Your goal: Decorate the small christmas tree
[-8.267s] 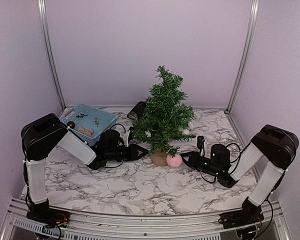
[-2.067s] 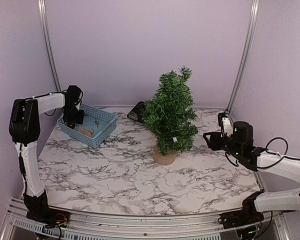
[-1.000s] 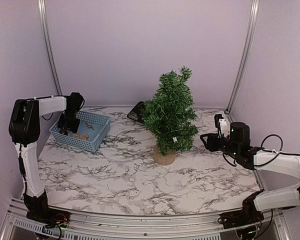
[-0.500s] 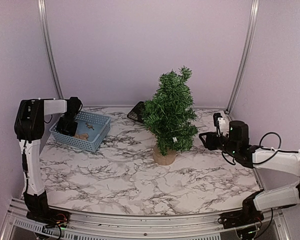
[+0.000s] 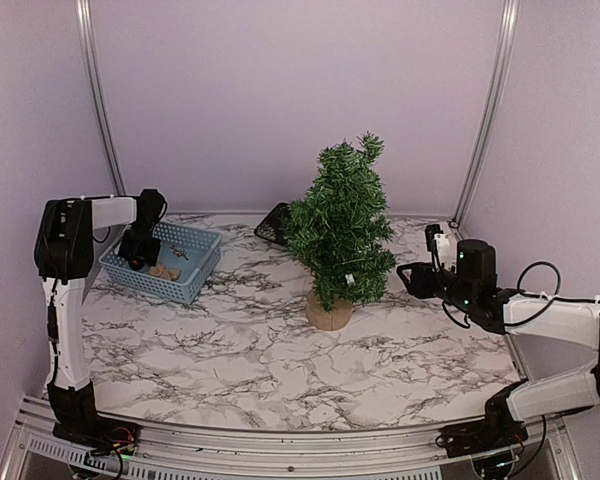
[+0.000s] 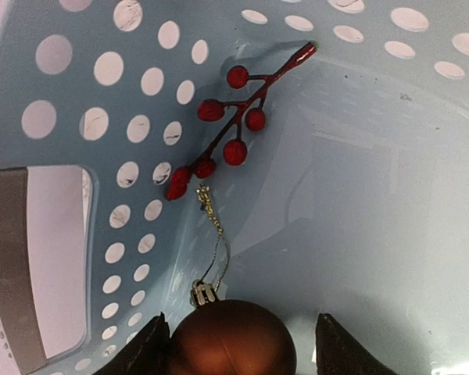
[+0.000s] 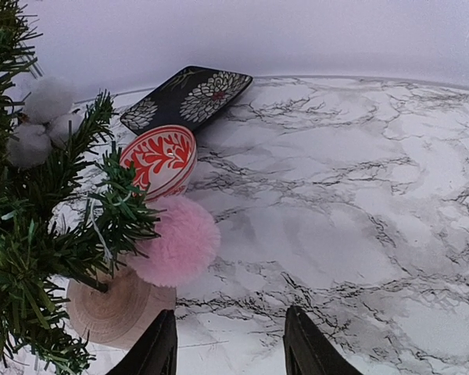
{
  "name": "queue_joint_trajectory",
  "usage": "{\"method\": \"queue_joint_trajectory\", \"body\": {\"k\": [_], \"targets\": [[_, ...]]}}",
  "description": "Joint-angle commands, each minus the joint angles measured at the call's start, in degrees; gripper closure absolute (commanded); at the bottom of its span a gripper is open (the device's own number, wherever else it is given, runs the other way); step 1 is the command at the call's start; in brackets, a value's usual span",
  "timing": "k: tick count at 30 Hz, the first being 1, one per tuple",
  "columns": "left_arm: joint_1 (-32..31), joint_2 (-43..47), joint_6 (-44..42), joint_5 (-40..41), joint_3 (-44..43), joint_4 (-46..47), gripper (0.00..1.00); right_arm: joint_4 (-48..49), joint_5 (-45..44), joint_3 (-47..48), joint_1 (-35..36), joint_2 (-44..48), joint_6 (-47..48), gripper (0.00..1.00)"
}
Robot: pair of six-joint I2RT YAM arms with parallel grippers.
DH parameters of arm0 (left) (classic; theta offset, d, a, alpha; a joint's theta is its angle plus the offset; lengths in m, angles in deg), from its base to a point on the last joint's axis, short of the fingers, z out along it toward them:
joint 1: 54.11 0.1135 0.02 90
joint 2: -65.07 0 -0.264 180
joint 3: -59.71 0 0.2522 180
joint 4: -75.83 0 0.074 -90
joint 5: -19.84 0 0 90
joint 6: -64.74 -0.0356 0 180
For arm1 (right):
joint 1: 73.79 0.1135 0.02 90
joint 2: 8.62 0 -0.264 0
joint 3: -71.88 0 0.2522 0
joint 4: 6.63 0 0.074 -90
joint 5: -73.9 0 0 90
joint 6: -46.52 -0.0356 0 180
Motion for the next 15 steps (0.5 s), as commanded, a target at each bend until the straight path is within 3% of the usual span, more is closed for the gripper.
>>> {"method": "queue_joint_trajectory", "body": {"k": [1,7,15], "targets": [[0.8,-2.1,-0.2,-4.4,-1.3,1.2,0.39,1.2,0.4,2.3,-0.6,-0.2,-0.6,0.54],[0.9,-2.3,0.5,-6.9,-0.6,1.2,0.47,1.0,0.4,2.5,-0.6,-0.2,-0.6,0.54],[-0.9,6.1,1.4,-6.4,2.7,1.6,0.52,-0.1,1.0,3.2,-0.6,0.9,-0.5,0.54]]}}
